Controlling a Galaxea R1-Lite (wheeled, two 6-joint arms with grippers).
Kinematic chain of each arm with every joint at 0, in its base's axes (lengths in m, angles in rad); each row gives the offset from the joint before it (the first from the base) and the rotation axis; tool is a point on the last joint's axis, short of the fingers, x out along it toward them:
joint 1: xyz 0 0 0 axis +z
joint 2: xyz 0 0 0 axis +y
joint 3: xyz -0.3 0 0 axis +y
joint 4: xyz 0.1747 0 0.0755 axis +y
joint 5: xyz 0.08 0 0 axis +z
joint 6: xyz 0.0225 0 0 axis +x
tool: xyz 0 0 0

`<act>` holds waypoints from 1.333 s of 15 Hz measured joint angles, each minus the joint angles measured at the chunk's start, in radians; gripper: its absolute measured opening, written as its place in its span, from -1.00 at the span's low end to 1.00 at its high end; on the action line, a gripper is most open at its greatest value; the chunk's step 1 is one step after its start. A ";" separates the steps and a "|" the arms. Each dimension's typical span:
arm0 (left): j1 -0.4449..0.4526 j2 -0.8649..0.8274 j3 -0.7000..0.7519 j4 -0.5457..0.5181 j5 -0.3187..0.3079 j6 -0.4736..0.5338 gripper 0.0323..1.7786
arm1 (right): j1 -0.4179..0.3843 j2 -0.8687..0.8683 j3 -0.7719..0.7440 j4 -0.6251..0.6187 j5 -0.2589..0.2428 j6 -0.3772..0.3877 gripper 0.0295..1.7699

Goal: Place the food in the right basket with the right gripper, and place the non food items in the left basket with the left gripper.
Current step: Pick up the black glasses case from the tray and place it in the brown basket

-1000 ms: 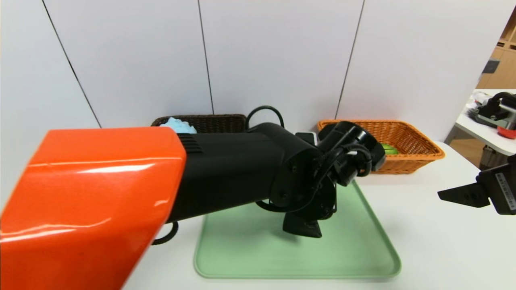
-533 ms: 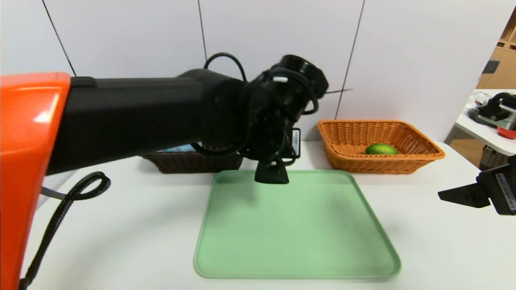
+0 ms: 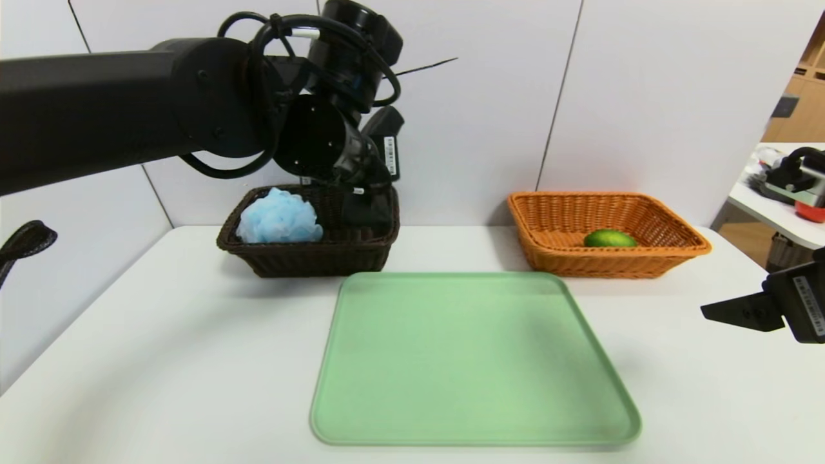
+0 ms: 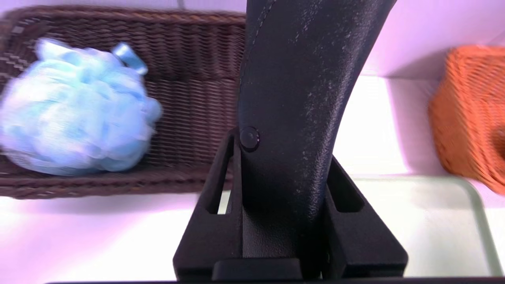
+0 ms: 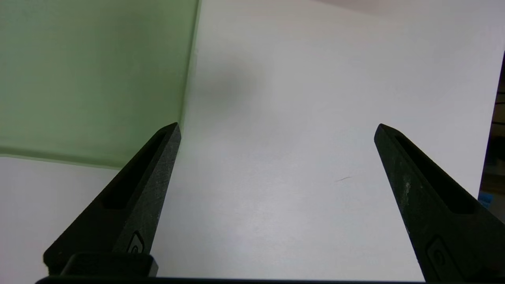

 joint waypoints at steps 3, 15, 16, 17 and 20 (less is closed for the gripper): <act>0.084 0.027 0.004 -0.003 -0.004 0.003 -0.47 | 0.000 -0.001 0.002 0.001 0.000 0.001 0.91; 0.214 0.202 0.006 -0.131 -0.006 0.002 -0.49 | -0.001 -0.024 0.038 0.001 0.003 0.001 0.91; 0.217 0.204 0.006 -0.133 -0.006 0.002 -0.49 | -0.001 -0.024 0.038 0.001 0.003 0.000 0.91; 0.220 0.207 0.006 -0.133 -0.005 0.002 -0.49 | -0.001 -0.025 0.038 0.000 0.003 0.000 0.91; 0.218 0.216 0.006 -0.143 -0.006 0.002 -0.49 | 0.000 -0.024 0.040 0.000 0.004 0.000 0.91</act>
